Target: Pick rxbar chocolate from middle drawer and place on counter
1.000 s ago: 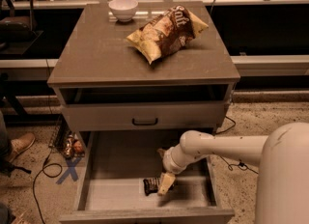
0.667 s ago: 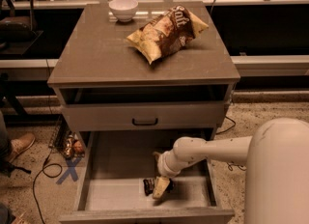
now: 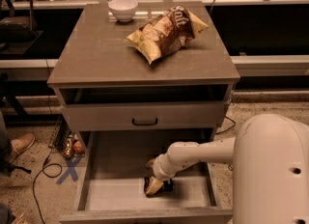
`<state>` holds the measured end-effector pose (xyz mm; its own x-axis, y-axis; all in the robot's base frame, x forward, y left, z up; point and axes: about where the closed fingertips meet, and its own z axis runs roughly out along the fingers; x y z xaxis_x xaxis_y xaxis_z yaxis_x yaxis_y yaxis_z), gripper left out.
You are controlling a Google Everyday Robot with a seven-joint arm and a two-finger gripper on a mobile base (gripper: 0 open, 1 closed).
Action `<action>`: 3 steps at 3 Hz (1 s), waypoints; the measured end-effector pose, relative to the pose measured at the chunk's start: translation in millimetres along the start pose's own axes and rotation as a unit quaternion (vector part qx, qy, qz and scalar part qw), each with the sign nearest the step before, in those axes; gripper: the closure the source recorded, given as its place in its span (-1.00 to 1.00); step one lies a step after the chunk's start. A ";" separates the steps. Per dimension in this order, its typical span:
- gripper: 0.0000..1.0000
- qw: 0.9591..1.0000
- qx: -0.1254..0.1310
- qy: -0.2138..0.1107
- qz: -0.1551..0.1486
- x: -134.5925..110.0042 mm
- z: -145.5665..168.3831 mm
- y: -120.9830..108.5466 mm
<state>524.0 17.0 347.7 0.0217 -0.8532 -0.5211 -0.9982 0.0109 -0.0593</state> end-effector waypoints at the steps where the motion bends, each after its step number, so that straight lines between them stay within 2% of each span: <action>1: 0.41 1.000 0.001 0.001 -0.001 -2.1 -4.1 -0.8; 2: 0.87 1.000 0.001 0.001 -0.001 -3.6 -6.5 -1.0; 3: 1.00 1.000 0.014 -0.008 -0.009 -6.9 -45.5 -4.8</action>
Offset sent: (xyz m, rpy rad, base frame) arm 0.0160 -0.0322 0.0540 -0.0151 -0.0413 -0.0188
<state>526.1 -0.8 390.3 0.0412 -0.8450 -0.5332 -0.9957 0.0096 -0.0923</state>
